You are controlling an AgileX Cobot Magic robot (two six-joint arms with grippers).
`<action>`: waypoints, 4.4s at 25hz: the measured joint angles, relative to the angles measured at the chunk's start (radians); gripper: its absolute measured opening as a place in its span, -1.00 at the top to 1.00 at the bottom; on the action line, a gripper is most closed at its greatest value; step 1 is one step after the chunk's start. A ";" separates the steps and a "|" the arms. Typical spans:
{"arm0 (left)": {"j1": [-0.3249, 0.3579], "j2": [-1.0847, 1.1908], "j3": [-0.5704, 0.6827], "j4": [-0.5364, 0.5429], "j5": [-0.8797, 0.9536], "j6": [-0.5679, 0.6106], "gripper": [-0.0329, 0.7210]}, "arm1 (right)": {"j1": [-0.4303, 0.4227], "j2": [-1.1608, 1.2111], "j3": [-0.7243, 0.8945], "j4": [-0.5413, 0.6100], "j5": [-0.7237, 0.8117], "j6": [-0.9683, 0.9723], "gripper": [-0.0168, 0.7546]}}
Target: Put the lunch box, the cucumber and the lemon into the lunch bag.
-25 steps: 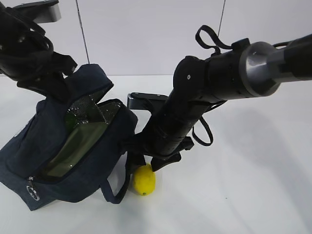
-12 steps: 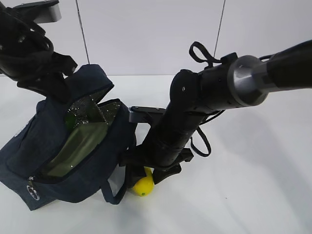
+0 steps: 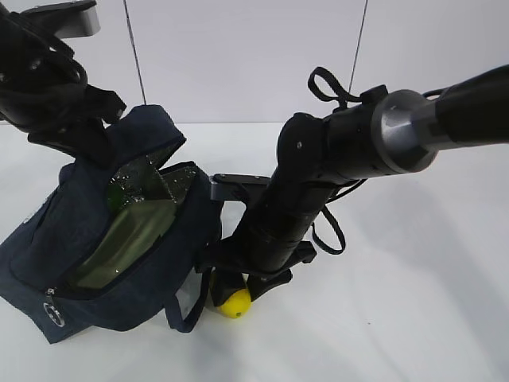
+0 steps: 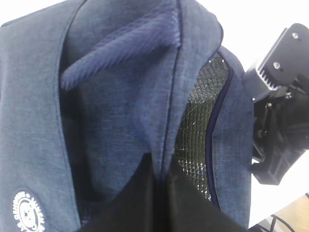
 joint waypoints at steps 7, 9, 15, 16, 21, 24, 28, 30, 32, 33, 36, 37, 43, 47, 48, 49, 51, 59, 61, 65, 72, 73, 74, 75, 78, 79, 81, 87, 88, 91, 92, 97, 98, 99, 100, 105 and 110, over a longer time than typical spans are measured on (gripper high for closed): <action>0.000 0.000 0.000 0.000 0.000 0.000 0.93 | 0.000 -0.016 0.000 -0.059 0.035 0.000 0.03; 0.000 0.000 0.000 0.000 0.000 0.000 0.93 | 0.000 -0.042 0.001 -0.106 0.058 0.000 0.03; 0.000 0.000 0.000 0.000 0.002 0.000 0.93 | 0.000 -0.161 0.001 -0.216 0.113 0.030 0.03; 0.000 0.000 0.000 0.000 0.002 0.000 0.93 | 0.000 -0.177 0.001 -0.223 0.120 0.034 0.03; 0.000 0.000 0.000 0.000 0.004 0.000 0.93 | 0.000 -0.280 0.001 -0.218 0.122 0.046 0.03; 0.000 0.000 0.000 0.000 0.007 0.000 0.93 | 0.000 -0.312 0.002 -0.121 0.078 0.046 0.03; 0.000 0.000 0.000 0.000 0.007 0.000 0.93 | 0.000 -0.316 0.005 0.081 -0.009 -0.005 0.03; 0.000 0.000 0.000 0.000 0.007 0.000 0.93 | 0.000 -0.316 0.005 0.193 -0.054 -0.062 0.03; 0.000 0.000 0.000 0.000 0.007 0.000 0.93 | 0.000 -0.304 0.005 0.297 -0.098 -0.122 0.03; 0.000 0.000 0.000 0.000 0.007 0.000 0.93 | 0.000 -0.296 0.005 0.356 -0.115 -0.157 0.03; 0.000 0.000 0.000 0.000 0.007 0.000 0.93 | 0.000 -0.258 0.005 0.518 -0.134 -0.272 0.03; 0.000 0.000 0.000 0.000 0.007 0.000 0.93 | 0.000 -0.242 0.005 0.568 -0.135 -0.314 0.03; 0.000 0.000 0.000 -0.010 0.007 0.002 0.93 | 0.000 -0.152 0.005 0.739 -0.135 -0.479 0.03; 0.000 0.000 0.000 -0.016 0.007 0.002 0.93 | 0.000 -0.120 0.007 0.784 -0.161 -0.528 0.03; 0.000 0.000 0.000 -0.018 0.007 0.002 0.93 | 0.000 -0.115 0.007 0.813 -0.167 -0.552 0.03; 0.000 0.000 0.000 -0.023 0.007 0.002 0.93 | 0.000 -0.111 0.007 0.843 -0.168 -0.580 0.03; 0.000 0.000 0.000 -0.027 0.009 0.002 0.93 | 0.000 -0.106 0.007 0.915 -0.168 -0.659 0.03; 0.000 0.000 0.000 -0.030 0.009 0.002 0.93 | 0.000 -0.098 0.007 1.019 -0.158 -0.870 -0.45; 0.000 0.000 0.000 -0.032 0.009 0.002 0.93 | 0.000 -0.098 0.007 1.021 -0.158 -0.876 -0.52; 0.000 0.000 0.000 -0.032 0.009 0.002 0.93 | 0.000 -0.097 0.007 1.023 -0.140 -0.878 -0.54; 0.000 0.002 0.000 -0.032 0.019 0.002 0.93 | -0.015 -0.097 0.007 0.827 0.049 -0.838 -0.49; 0.000 0.002 0.000 -0.032 0.019 0.002 0.93 | -0.020 -0.097 0.007 0.811 0.070 -0.827 -0.48; 0.000 0.002 0.000 -0.032 0.019 0.002 0.93 | -0.027 -0.099 0.007 0.797 0.094 -0.821 -0.48; 0.000 0.002 0.000 -0.032 0.020 0.002 0.93 | -0.036 -0.102 0.007 0.790 0.119 -0.817 -0.47; 0.000 0.002 0.000 -0.032 0.020 0.002 0.93 | -0.069 -0.120 0.007 0.780 0.187 -0.811 -0.46; 0.000 0.002 0.000 -0.032 0.020 0.002 0.93 | -0.082 -0.125 0.007 0.776 0.207 -0.808 -0.46; 0.000 0.002 0.000 -0.032 0.020 0.002 0.93 | -0.108 -0.135 0.007 0.760 0.236 -0.796 -0.46; 0.000 0.002 0.000 -0.032 0.021 0.002 0.93 | -0.169 -0.156 0.007 0.666 0.317 -0.732 -0.46; 0.000 0.002 0.000 -0.032 0.021 0.002 0.93 | -0.171 -0.160 0.003 0.630 0.324 -0.713 -0.46; 0.000 0.002 0.000 -0.032 0.021 0.002 0.93 | -0.171 -0.174 -0.027 0.495 0.345 -0.651 -0.46; 0.000 0.002 0.000 -0.032 0.021 0.002 0.93 | -0.171 -0.175 -0.039 0.440 0.350 -0.622 -0.46; 0.000 0.002 0.000 -0.030 0.021 0.002 0.93 | -0.171 -0.175 -0.077 0.289 0.328 -0.494 -0.46; 0.000 0.002 0.000 -0.030 0.021 0.002 0.93 | -0.171 -0.175 -0.077 0.282 0.314 -0.474 -0.46; 0.000 0.002 0.000 -0.030 0.021 0.002 0.93 | -0.171 -0.175 -0.077 0.278 0.301 -0.447 -0.46; 0.000 0.002 0.000 -0.030 0.021 0.002 0.93 | -0.171 -0.175 -0.075 0.278 0.283 -0.427 -0.46; 0.000 0.002 0.000 -0.030 0.021 0.002 0.93 | -0.169 -0.183 0.015 0.412 0.135 -0.440 -0.46; 0.000 0.002 0.000 -0.030 0.026 0.002 0.93 | -0.167 -0.230 0.214 0.861 -0.007 -0.749 -0.46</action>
